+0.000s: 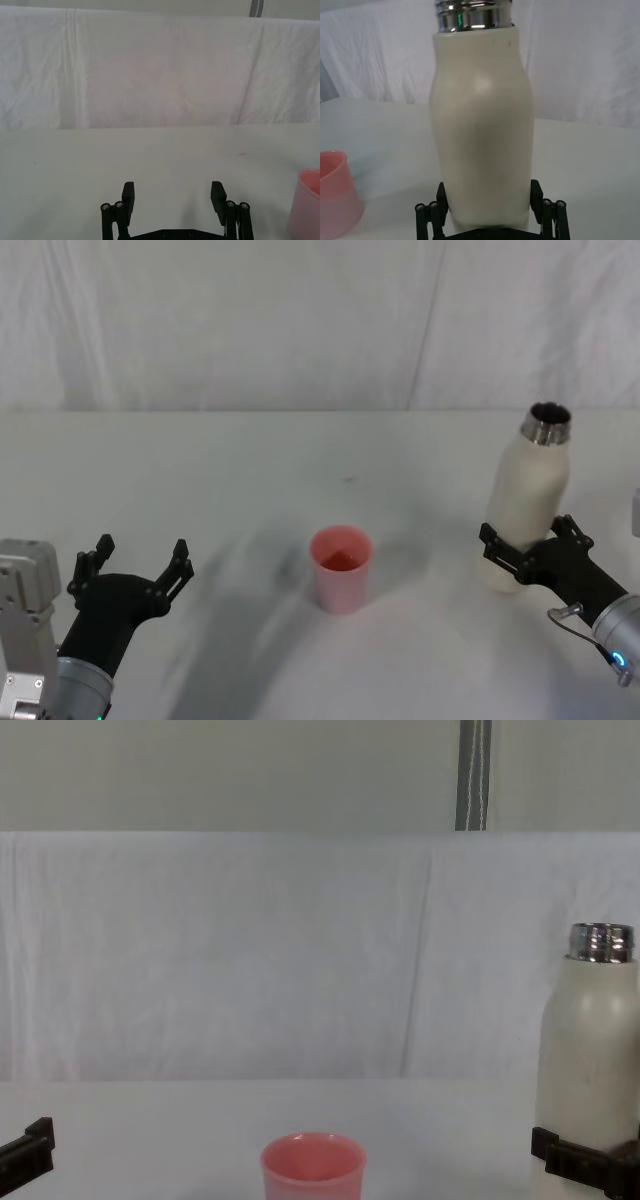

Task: Grasp the thermos with one hand and pour water into the cup lid.

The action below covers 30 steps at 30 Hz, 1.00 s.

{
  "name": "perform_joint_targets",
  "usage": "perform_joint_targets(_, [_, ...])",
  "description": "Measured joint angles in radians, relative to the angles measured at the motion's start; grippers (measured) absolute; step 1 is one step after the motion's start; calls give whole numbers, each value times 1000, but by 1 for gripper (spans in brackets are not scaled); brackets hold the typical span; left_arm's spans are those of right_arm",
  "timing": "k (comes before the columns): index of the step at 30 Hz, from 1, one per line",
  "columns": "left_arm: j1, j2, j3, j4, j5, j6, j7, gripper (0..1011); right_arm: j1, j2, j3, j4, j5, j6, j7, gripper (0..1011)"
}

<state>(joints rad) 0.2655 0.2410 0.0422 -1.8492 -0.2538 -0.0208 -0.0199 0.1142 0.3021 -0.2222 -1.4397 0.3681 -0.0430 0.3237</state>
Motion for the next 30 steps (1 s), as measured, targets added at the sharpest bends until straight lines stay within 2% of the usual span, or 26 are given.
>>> perform_joint_targets(30, [0,0,0,0,0,0,0,1001,0,0,0,0,0,0,0,1002])
